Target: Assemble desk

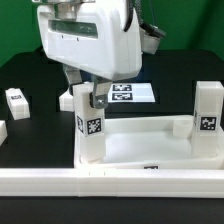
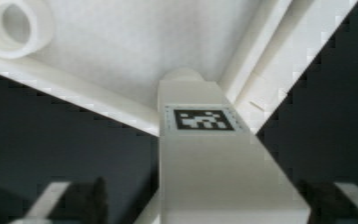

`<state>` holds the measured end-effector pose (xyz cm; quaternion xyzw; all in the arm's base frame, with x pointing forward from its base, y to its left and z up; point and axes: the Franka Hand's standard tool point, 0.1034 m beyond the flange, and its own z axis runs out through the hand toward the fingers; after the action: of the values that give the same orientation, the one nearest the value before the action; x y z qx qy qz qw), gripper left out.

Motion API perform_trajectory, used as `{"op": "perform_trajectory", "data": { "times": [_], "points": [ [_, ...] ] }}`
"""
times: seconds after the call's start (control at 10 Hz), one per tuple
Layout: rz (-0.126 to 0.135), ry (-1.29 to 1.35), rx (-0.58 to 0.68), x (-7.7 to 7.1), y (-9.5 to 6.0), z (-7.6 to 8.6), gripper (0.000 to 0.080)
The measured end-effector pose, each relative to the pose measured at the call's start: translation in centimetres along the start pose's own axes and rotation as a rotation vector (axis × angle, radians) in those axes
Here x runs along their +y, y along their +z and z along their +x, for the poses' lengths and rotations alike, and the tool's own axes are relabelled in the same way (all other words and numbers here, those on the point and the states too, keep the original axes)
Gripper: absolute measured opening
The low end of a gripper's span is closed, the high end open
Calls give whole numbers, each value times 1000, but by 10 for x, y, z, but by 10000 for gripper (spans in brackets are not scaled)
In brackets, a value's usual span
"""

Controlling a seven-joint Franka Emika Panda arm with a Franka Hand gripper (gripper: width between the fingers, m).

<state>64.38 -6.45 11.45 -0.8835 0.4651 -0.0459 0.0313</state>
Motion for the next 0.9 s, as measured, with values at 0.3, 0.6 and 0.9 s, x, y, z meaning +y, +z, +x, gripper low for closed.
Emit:
{"op": "perform_trajectory", "data": {
  "times": [0.3,0.6,0.9],
  "points": [
    [-1,-270,0,0,0,-1,647],
    [-10,-645,5,-1,0,-1,649],
    [-12,-910,3,-2,1,-3,649]
  ]
}}
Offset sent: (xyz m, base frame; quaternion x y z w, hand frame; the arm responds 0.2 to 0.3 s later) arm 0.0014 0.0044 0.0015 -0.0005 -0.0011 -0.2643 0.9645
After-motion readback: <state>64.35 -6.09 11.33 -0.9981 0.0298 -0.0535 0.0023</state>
